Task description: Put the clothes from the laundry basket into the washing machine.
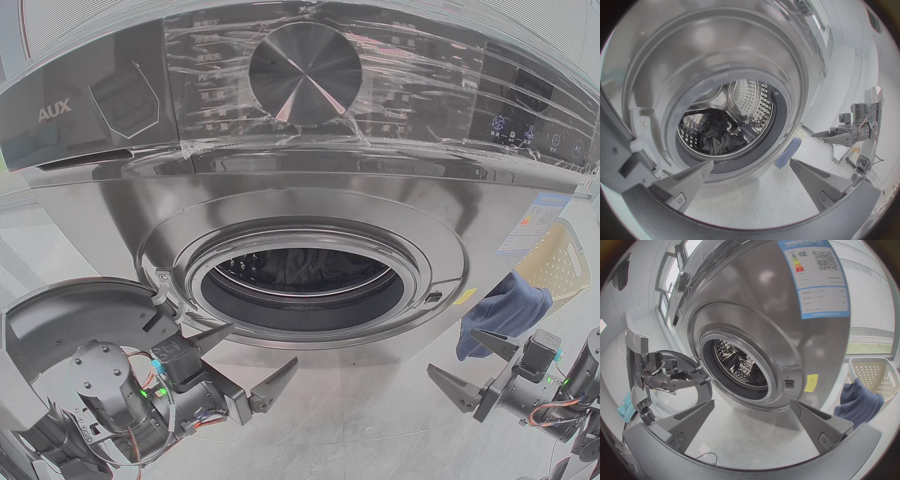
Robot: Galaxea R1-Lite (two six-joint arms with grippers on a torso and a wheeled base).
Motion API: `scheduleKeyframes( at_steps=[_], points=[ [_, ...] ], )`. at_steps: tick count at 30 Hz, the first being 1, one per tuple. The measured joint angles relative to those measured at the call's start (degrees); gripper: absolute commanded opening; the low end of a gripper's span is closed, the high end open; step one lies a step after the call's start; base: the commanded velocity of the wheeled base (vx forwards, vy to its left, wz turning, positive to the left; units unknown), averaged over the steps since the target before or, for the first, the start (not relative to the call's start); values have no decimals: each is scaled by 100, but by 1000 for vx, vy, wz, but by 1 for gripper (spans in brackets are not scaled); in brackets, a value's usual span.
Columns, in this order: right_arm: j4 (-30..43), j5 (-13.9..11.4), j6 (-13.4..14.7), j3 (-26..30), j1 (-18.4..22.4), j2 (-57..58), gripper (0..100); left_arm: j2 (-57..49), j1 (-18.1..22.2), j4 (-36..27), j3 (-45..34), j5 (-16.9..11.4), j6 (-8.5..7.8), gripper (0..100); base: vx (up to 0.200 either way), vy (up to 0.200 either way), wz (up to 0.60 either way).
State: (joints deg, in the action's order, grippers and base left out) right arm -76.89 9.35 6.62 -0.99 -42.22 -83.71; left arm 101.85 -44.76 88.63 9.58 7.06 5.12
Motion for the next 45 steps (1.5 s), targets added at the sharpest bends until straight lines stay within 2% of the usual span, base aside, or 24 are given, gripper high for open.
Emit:
scheduleKeyframes(
  at_steps=[10,15,20,25,31,36,40,45],
  points=[
    [2508,24,-22,0,794,1988,100,-1153,273,-90,-628,-6,-67,100,-200,0,0],
    [3584,24,-60,0,1207,3099,100,-1933,477,-635,-801,-15,-111,100,-200,0,0],
    [4367,6,-121,0,1668,4058,100,-2903,603,-1725,-848,-20,-135,100,-200,0,0],
    [4914,-10,-233,-28,2111,4762,100,-3857,789,-3046,-859,-24,-208,100,-40,0,0],
    [5380,-60,-288,-79,2595,5437,100,-5055,1340,-4213,-859,-44,-291,100,-167,0,0],
    [6011,-76,-299,-20,2781,6071,100,-6123,1894,-5138,-857,-68,-244,100,0,0,0],
    [6693,-73,-295,-2,2927,6672,100,-7051,2288,-6058,-859,-123,-140,100,0,0,0],
    [7106,52,-238,-2,3111,7250,100,-8148,2725,-7401,-859,-406,-26,100,0,-120,0]
  ],
)
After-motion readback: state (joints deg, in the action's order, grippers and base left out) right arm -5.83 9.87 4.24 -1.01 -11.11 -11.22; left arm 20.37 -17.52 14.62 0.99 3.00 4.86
